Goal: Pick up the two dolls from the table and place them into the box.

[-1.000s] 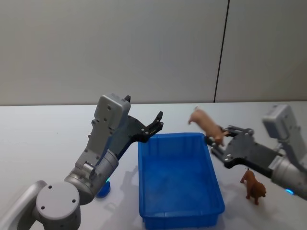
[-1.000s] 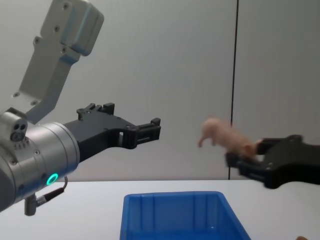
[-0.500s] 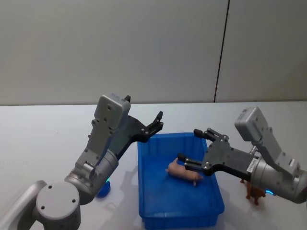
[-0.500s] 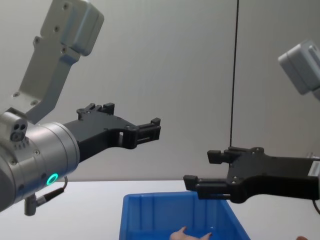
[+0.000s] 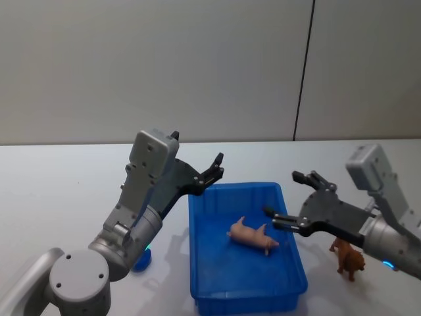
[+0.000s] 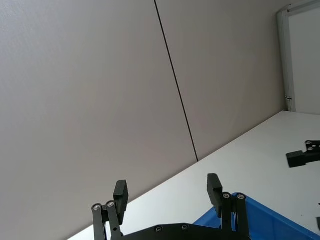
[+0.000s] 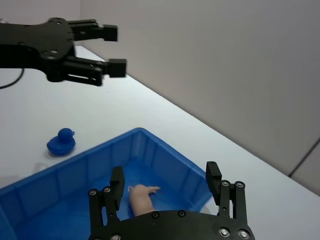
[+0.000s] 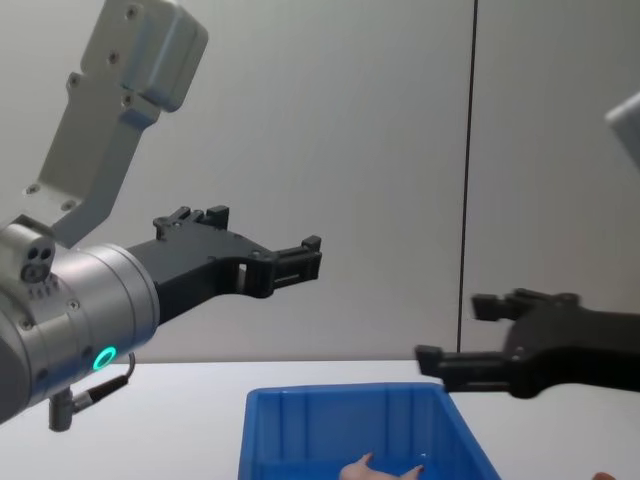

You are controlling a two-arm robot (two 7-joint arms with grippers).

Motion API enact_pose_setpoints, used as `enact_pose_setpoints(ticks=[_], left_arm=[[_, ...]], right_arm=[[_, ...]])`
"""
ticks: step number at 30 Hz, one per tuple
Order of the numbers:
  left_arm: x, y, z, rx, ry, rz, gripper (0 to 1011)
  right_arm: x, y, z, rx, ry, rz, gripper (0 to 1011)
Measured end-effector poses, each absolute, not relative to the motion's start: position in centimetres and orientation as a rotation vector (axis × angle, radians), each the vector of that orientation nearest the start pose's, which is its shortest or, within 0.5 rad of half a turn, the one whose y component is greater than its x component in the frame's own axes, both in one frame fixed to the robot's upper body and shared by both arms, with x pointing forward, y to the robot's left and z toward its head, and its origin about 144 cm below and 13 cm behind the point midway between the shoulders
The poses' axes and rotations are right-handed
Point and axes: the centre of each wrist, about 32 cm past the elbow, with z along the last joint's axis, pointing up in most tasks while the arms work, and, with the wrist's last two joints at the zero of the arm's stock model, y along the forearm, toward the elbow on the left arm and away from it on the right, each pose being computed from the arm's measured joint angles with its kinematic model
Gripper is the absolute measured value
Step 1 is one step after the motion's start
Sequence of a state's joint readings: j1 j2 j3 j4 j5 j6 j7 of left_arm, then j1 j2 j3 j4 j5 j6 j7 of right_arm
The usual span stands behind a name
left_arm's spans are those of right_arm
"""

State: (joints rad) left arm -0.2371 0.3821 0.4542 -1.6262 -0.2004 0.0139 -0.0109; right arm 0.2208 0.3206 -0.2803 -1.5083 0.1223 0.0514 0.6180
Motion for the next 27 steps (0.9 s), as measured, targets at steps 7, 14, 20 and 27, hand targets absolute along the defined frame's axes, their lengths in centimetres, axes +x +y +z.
enact_pose_setpoints(ticks=[7, 14, 20, 27], left_arm=[[49.2, 19.8, 120.4, 0.061, -0.268, 1.124, 1001], [49.2, 19.8, 120.4, 0.061, -0.268, 1.124, 1001], [49.2, 19.8, 120.4, 0.061, -0.268, 1.124, 1001], [49.2, 19.8, 120.4, 0.061, -0.268, 1.124, 1001]], right_arm=[[49.5, -26.3, 118.1, -0.212, -0.094, -0.802, 1001], [47.9, -28.1, 117.4, -0.245, -0.036, -0.872, 1001], [47.1, -29.0, 116.9, -0.277, 0.003, -0.901, 1001], [46.3, -29.6, 116.3, -0.321, 0.056, -0.918, 1001]])
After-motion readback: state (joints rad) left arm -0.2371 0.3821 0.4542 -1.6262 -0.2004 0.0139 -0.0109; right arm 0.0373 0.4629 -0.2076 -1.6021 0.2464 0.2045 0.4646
